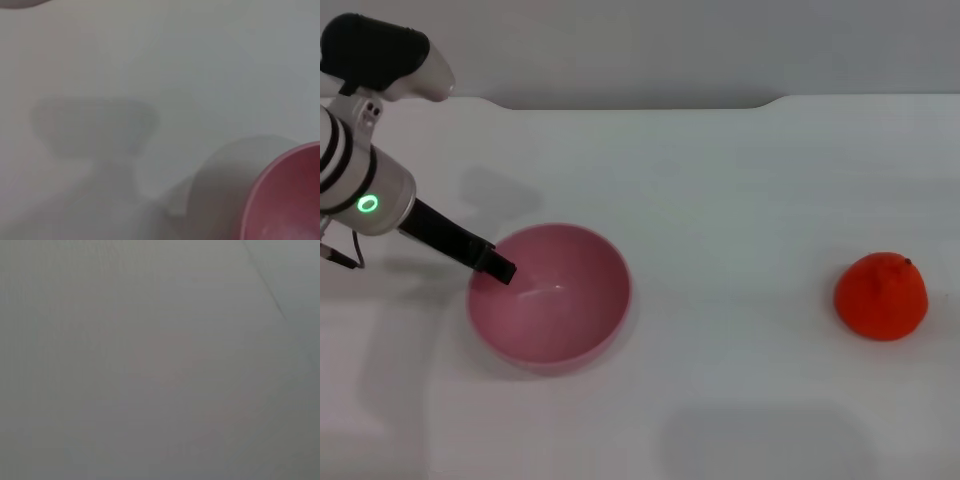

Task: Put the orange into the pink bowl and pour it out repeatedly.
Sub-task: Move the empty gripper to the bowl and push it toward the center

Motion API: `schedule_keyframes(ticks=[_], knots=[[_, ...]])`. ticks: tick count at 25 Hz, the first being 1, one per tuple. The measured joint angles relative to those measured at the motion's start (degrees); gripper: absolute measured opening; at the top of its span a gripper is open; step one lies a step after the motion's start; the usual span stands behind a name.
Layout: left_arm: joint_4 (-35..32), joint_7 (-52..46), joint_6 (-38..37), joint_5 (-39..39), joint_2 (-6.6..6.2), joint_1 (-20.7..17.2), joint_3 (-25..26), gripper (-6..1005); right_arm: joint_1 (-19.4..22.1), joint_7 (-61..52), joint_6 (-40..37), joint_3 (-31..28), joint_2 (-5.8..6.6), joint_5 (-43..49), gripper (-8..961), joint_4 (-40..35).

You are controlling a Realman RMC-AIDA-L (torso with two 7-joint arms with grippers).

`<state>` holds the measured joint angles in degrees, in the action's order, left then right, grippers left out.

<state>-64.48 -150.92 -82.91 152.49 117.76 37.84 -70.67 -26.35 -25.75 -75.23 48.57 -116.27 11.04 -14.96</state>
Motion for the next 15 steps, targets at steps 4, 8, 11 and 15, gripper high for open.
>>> schedule_keyframes(ticks=[4, 8, 11, 15], knots=[[1.0, 0.1, 1.0, 0.0, -0.01, 0.1, 0.0, 666, 0.0, 0.0, 0.0, 0.0, 0.0, 0.0, 435, 0.1], [1.1, 0.1, 1.5, 0.0, 0.02, -0.1, -0.2, 666, 0.0, 0.0, 0.0, 0.0, -0.03, 0.0, 435, 0.1], [2.3, 0.0, 1.8, 0.0, 0.04, -0.1, -0.6, 666, 0.0, 0.0, 0.0, 0.0, -0.1, 0.0, 435, 0.1], [3.3, 0.0, 2.2, 0.0, 0.07, 0.1, -0.7, 665, 0.0, 0.0, 0.0, 0.1, -0.15, 0.0, 435, 0.1]])
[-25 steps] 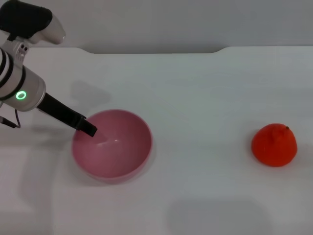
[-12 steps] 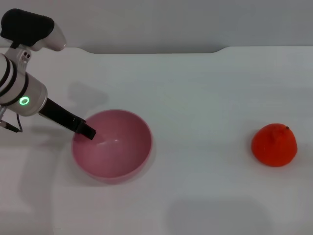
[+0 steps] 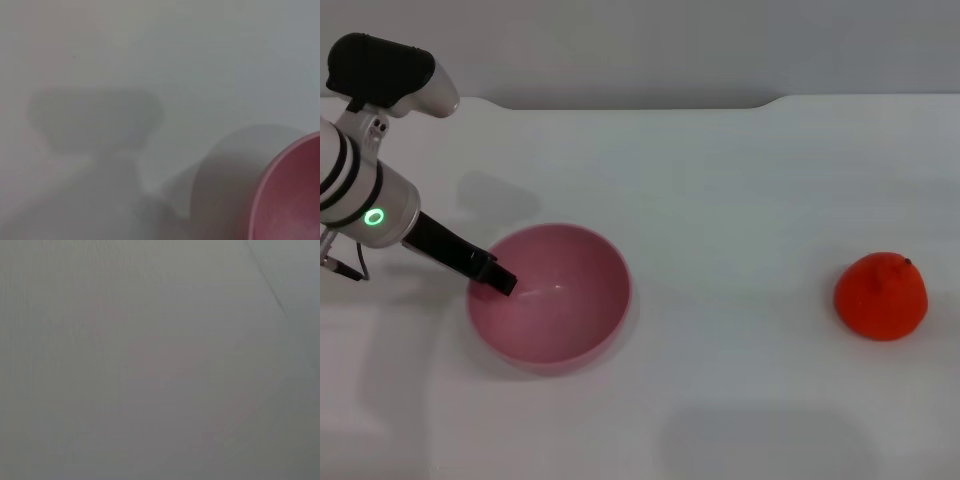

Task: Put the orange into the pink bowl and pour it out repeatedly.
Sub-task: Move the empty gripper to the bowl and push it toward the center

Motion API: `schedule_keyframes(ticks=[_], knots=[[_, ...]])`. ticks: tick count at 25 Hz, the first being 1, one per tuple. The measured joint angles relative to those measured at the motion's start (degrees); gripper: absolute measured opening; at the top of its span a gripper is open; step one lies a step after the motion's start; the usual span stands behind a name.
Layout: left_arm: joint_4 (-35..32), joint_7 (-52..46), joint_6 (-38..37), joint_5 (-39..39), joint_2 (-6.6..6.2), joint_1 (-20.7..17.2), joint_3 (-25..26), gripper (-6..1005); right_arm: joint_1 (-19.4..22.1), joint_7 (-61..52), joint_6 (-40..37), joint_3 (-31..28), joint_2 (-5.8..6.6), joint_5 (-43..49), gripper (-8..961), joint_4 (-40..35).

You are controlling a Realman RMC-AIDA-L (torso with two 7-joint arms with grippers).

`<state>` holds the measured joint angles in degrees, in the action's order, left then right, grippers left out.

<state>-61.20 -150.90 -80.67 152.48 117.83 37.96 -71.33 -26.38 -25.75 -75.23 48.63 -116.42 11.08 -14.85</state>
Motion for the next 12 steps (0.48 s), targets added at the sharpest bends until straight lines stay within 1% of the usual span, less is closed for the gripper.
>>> schedule_keyframes(ticks=[4, 12], knots=[[0.0, -0.1, 0.1, 0.0, 0.01, 0.0, 0.0, 666, -0.1, 0.0, 0.0, 0.4, -0.03, 0.0, 435, 0.0], [-0.1, -2.0, 0.2, 0.0, -0.16, 0.1, 0.0, 528, 0.0, 0.0, 0.0, 0.5, -0.09, 0.0, 434, -0.1]])
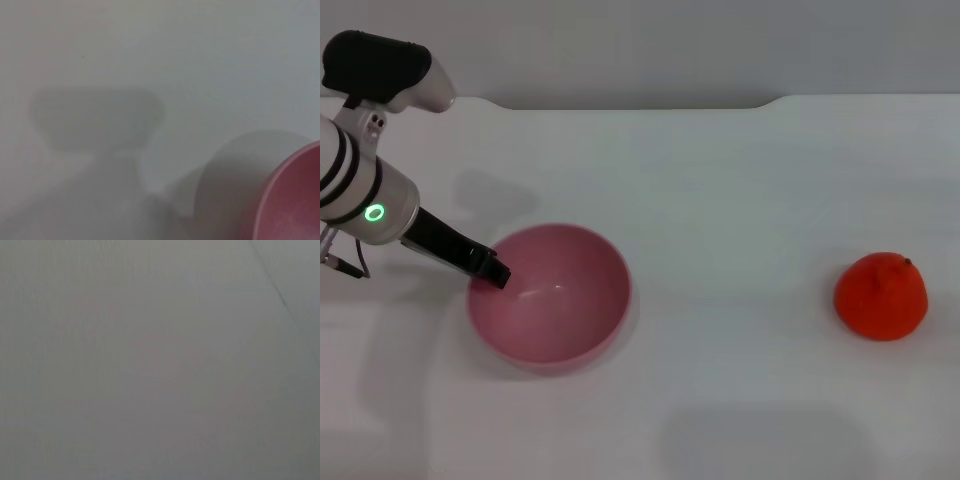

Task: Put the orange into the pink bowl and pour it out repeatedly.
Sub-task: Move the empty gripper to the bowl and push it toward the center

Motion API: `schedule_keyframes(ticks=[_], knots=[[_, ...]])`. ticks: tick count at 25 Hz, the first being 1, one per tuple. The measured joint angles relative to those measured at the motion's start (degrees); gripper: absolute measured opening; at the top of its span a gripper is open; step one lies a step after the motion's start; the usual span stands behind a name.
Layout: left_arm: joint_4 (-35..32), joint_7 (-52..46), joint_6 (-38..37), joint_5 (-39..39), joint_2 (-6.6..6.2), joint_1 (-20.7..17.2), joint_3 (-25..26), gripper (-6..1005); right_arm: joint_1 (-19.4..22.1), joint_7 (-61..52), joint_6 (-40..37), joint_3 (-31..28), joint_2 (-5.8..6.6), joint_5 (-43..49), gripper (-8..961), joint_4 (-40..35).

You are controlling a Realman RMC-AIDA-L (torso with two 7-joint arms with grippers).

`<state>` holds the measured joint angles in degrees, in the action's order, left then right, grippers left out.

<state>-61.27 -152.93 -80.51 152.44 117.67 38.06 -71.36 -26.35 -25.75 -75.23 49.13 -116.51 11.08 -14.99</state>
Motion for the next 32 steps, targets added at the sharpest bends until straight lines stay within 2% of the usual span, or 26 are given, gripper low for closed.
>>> schedule_keyframes(ticks=[2, 8, 18, 20, 22, 25, 27, 28, 29, 32], knots=[[-0.1, -0.2, -0.2, 0.0, -0.03, 0.0, 0.0, 493, 0.0, 0.0, 0.0, 0.0, -0.02, -0.1, 434, 0.0], [-0.2, 0.0, -0.5, 0.0, -0.05, 0.2, 0.0, 277, 0.1, 0.0, 0.0, 0.0, 0.01, -0.2, 433, 0.0], [-0.2, 0.1, -0.4, 0.1, 0.0, 0.8, -0.4, 79, 0.0, -0.7, -0.1, -0.1, 0.2, -0.4, 430, -0.2], [-0.3, 0.1, -0.2, 0.1, 0.0, 1.0, -0.4, 56, 0.2, -3.6, -0.5, 0.0, 0.27, -0.1, 430, -0.7], [-0.4, 0.1, -0.1, 0.0, 0.0, 1.2, -0.3, 49, 1.1, -11.2, -0.9, 0.1, 0.64, 2.3, 429, -2.7], [-0.6, 0.2, -0.1, -0.1, -0.02, 1.5, -0.1, 42, 3.4, -27.7, -1.8, 0.2, 1.92, 11.3, 429, -9.1], [-0.7, 0.3, -0.2, -0.3, -0.07, 2.3, 0.0, 42, 4.1, -42.1, -5.2, 0.1, 3.85, 21.2, 428, -14.6], [-0.7, 0.3, -0.3, -0.3, -0.1, 2.7, 0.0, 42, 3.9, -51.2, -9.4, -0.2, 5.56, 29.3, 428, -18.9], [-0.7, 0.3, -0.3, -0.3, -0.14, 3.0, 0.0, 42, 3.9, -51.2, -9.4, -0.2, 5.56, 29.3, 428, -18.9], [-1.0, 0.4, -0.3, -0.3, -0.18, 3.8, 0.0, 42, 1.8, -63.0, -16.9, -2.3, 8.17, 45.3, 427, -28.3]])
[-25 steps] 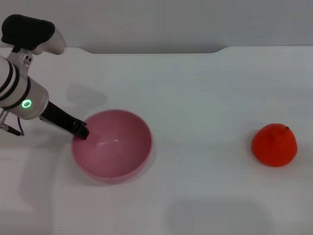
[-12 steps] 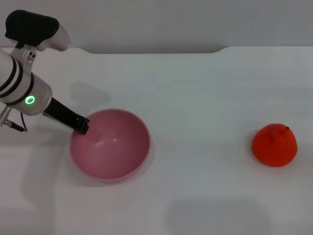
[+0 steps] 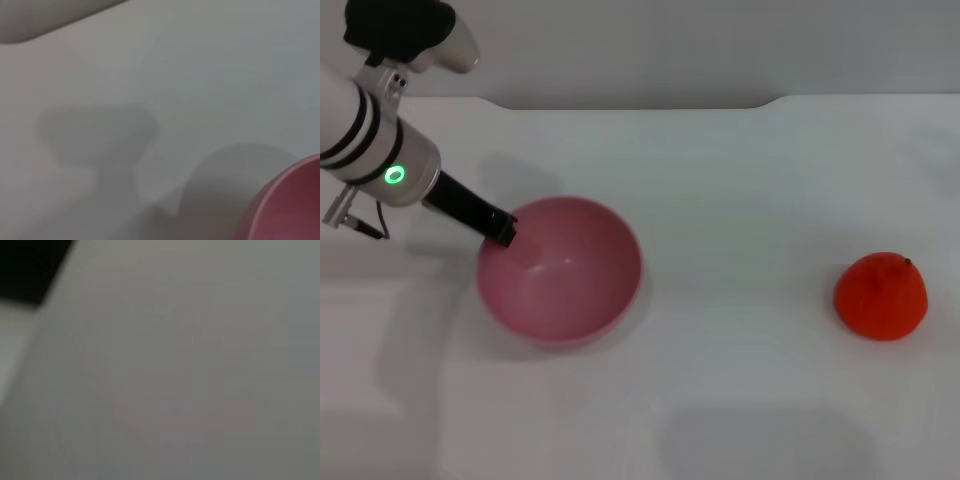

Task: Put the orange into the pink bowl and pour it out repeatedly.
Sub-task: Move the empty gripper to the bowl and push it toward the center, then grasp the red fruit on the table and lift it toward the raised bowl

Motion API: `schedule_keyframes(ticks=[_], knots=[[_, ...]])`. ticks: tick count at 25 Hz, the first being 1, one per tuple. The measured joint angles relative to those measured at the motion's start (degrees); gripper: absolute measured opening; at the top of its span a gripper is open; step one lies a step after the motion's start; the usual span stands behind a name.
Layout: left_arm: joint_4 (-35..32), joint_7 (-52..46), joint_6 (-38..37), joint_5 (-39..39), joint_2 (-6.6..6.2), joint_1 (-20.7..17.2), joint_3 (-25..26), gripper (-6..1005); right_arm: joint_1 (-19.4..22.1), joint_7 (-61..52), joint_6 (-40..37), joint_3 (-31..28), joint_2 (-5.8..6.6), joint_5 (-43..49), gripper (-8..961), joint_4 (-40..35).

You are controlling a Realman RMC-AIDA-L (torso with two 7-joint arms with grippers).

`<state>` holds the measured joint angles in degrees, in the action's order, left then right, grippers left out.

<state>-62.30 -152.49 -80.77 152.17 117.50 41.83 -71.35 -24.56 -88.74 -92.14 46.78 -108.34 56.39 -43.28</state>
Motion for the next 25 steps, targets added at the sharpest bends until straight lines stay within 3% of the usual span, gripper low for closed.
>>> schedule_keyframes(ticks=[6, 10, 14, 17, 25], knots=[[-0.9, 0.2, 0.2, 0.1, -0.06, 0.9, 0.4, 42, -9.4, -14.0, -19.2, -6.1, 3.78, 35.2, 426, -13.2], [-2.1, 0.3, -0.1, 0.0, -0.09, 1.3, 2.0, 42, -14.9, -18.9, -26.4, -5.9, 4.7, 53.0, 425, -17.7], [-2.4, 0.6, -1.1, -0.1, -0.16, 2.3, 3.4, 42, -18.2, -23.7, -26.1, -5.5, 3.76, 70.5, 424, -22.6], [-2.5, 0.7, -1.5, -0.1, -0.15, 3.5, 4.2, 42, -19.2, -24.8, -24.1, -4.2, 2.68, 78.9, 423, -24.1], [-2.0, 0.4, -1.1, -1.1, 0.32, 5.1, 4.2, 42, -14.4, -24.8, -10.0, 5.5, -2.57, 87.2, 421, -27.2]])
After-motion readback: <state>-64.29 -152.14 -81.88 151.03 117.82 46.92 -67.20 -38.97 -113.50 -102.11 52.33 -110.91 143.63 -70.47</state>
